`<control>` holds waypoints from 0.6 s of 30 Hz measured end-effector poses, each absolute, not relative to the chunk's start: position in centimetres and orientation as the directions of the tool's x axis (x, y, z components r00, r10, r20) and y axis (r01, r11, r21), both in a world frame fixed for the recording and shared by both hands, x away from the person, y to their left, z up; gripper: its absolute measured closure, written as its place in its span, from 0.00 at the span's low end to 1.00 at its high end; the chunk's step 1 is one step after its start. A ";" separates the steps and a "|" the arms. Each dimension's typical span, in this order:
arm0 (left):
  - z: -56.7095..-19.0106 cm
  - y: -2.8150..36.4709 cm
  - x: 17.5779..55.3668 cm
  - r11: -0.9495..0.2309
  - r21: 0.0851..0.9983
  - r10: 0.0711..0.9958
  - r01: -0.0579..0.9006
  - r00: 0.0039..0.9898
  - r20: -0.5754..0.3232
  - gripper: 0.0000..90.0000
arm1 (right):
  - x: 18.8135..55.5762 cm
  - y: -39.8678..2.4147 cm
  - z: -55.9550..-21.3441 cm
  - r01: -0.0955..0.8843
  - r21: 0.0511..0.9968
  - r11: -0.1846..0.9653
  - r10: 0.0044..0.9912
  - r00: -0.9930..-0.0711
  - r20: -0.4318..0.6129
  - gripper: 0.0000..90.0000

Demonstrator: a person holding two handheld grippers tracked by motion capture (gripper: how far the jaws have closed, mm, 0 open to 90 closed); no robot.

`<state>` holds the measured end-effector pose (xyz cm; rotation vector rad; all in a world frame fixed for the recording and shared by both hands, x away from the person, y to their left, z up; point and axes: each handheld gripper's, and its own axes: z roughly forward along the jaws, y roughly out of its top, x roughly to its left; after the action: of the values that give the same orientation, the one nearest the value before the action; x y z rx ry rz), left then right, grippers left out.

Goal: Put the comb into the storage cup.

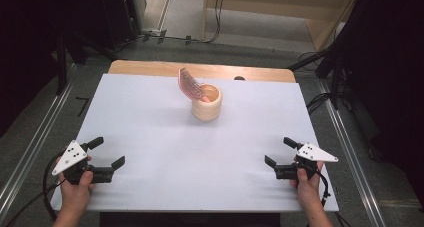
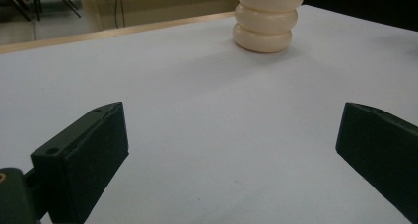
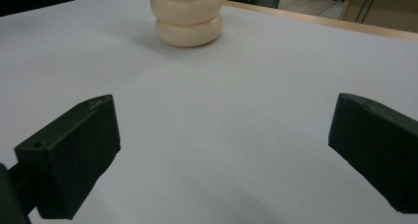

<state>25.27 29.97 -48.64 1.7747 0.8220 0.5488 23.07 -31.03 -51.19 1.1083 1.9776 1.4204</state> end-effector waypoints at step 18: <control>-49.1 29.6 25.2 -0.219 0.938 0.742 0.268 0.670 -0.018 0.00 | 23.2 -31.0 -51.3 0.339 0.929 0.148 0.818 -0.571 0.078 0.00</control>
<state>25.20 29.59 -49.06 1.7875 0.8077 0.5394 23.16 -30.97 -51.25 1.1020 1.9821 1.4148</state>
